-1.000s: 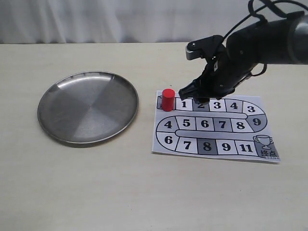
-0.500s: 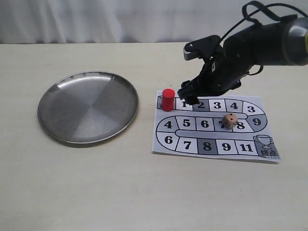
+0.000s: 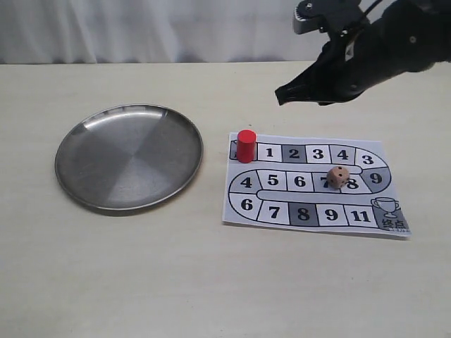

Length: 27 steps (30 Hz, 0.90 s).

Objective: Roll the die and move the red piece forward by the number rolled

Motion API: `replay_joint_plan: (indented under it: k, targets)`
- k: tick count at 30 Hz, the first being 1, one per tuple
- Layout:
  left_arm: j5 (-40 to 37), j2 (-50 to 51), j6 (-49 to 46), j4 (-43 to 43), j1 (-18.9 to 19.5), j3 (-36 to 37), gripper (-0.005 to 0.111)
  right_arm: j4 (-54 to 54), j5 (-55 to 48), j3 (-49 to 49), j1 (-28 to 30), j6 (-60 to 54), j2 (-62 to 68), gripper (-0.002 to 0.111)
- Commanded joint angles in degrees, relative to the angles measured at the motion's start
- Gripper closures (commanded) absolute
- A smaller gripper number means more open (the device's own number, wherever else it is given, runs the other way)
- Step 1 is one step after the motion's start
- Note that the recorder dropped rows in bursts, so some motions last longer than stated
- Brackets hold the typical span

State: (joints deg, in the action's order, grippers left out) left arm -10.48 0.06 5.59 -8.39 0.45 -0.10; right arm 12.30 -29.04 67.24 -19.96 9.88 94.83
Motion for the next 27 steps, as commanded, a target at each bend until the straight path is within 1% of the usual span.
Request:
replay_joint_plan:
  k: [1,7,12,16,18,22,27]
  targets:
    - [0.55,-0.06,0.05,0.13,-0.48,0.1,0.107,0.62,-0.31,-5.12,0.74,0.23,-6.04,0.104]
    - [0.55,-0.06,0.05,0.13,-0.48,0.1,0.107,-0.68,2.0,-15.33,0.74,0.23,-9.87,0.104]
    - [0.55,-0.06,0.05,0.13,-0.48,0.1,0.107,-0.68,9.34,-23.94,0.74,0.23,-8.33,0.104]
    - [0.55,-0.06,0.05,0.13,-0.48,0.1,0.107,-0.45,14.87,-28.63,0.74,0.23,-5.99,0.104]
    - [0.55,-0.06,0.05,0.13,-0.48,0.1,0.107,0.83,17.41,-29.6,0.79,0.23,-4.21,0.104]
    - [0.55,-0.06,0.05,0.13,-0.48,0.1,0.107,0.64,17.83,-29.6,0.9,0.23,-0.24,0.104]
    - [0.55,-0.06,0.05,0.13,-0.48,0.1,0.107,-0.33,19.31,-29.6,4.37,0.23,3.17,0.104]
